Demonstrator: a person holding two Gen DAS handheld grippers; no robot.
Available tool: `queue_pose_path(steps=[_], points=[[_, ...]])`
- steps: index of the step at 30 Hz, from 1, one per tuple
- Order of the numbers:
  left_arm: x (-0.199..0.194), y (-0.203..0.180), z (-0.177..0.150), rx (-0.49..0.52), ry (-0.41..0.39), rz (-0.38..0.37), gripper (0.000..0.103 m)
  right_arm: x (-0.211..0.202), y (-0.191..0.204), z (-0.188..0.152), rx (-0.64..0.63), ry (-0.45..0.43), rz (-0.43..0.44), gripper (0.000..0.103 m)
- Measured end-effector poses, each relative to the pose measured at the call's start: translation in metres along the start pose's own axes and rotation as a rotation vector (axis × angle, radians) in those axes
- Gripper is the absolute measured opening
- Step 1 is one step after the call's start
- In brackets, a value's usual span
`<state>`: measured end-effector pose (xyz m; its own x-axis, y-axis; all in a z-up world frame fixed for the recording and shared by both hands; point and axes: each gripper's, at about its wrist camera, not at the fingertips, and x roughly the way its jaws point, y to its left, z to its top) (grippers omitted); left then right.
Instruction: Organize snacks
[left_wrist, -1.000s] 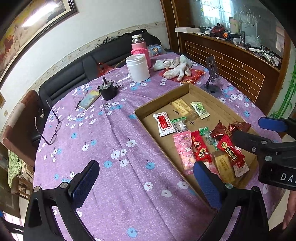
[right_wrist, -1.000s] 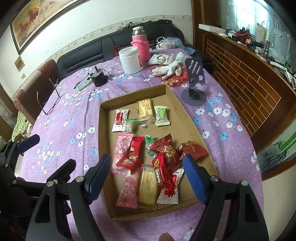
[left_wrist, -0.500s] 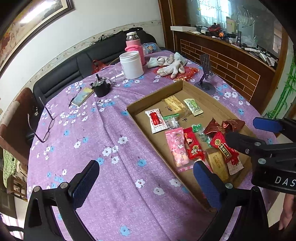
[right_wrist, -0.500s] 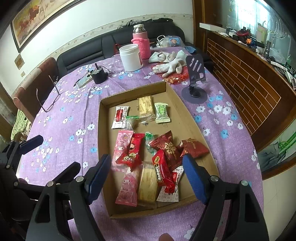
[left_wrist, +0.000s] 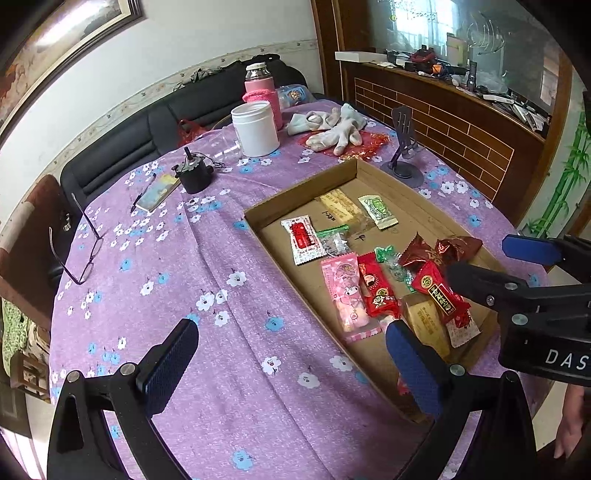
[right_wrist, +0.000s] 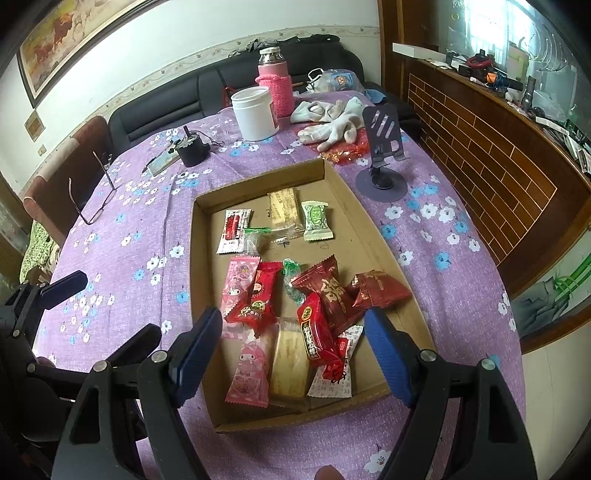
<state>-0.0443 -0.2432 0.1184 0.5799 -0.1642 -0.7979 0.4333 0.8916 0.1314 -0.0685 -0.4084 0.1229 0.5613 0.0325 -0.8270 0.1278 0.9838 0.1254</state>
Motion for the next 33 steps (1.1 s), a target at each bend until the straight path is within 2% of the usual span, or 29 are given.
queue_pose_path(steps=[33], points=[[-0.0025, -0.0052, -0.0031, 0.006, 0.006, -0.014, 0.102, -0.0004, -0.0018, -0.0005, 0.003, 0.0, 0.002, 0.079]])
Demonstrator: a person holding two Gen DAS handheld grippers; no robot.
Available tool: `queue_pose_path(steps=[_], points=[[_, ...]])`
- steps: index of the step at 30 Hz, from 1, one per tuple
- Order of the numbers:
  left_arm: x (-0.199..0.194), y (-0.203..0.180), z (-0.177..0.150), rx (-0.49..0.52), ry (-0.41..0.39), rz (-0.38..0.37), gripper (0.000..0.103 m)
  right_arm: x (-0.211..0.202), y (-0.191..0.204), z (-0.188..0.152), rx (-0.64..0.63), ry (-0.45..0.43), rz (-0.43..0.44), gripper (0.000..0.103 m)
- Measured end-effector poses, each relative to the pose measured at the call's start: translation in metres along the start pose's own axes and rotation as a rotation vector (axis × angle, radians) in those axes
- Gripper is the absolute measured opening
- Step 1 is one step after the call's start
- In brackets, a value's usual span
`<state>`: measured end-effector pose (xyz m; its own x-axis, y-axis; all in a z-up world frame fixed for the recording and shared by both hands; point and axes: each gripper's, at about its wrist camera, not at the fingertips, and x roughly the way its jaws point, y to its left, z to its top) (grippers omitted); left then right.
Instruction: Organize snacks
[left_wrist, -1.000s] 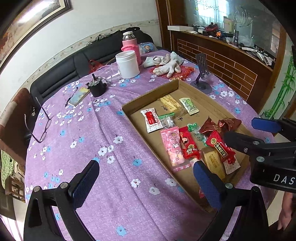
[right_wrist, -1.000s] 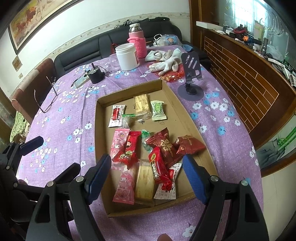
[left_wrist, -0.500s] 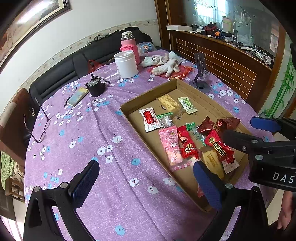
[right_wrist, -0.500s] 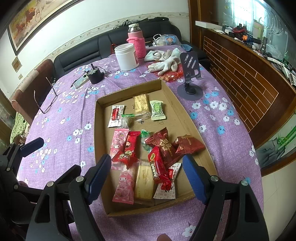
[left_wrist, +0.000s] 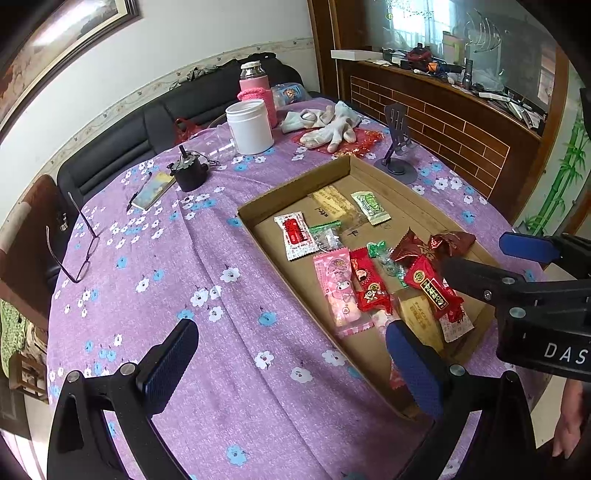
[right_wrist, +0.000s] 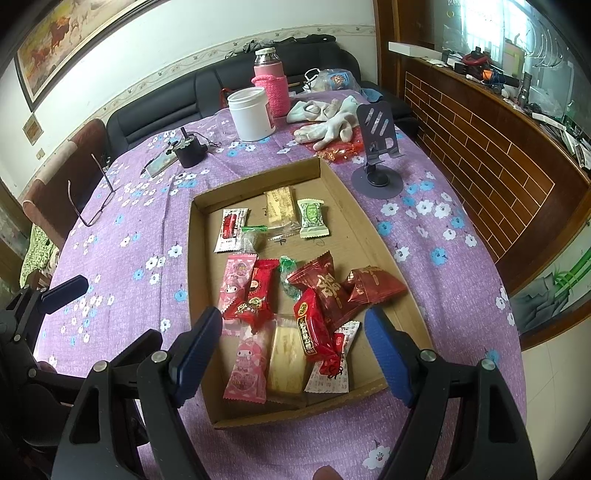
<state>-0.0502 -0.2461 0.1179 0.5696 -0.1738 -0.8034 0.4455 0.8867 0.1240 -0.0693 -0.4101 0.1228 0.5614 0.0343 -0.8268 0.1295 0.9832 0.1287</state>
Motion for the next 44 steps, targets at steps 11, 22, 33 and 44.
queue_pose_path(steps=[11, 22, 33, 44], points=[[-0.002, -0.002, -0.002, 0.004, 0.001, -0.003, 0.102, -0.002, -0.002, -0.003, 0.004, -0.002, -0.002, 0.079], [-0.002, -0.006, -0.003, 0.014, 0.006, -0.003, 0.102, -0.008, -0.008, -0.009, 0.014, -0.007, -0.006, 0.079], [0.0, -0.009, -0.002, 0.017, 0.011, -0.014, 0.102, -0.009, -0.01, -0.01, 0.03, -0.006, -0.016, 0.079], [-0.004, -0.012, -0.002, 0.008, 0.002, -0.063, 0.102, -0.01, -0.014, -0.011, 0.042, -0.012, -0.021, 0.079]])
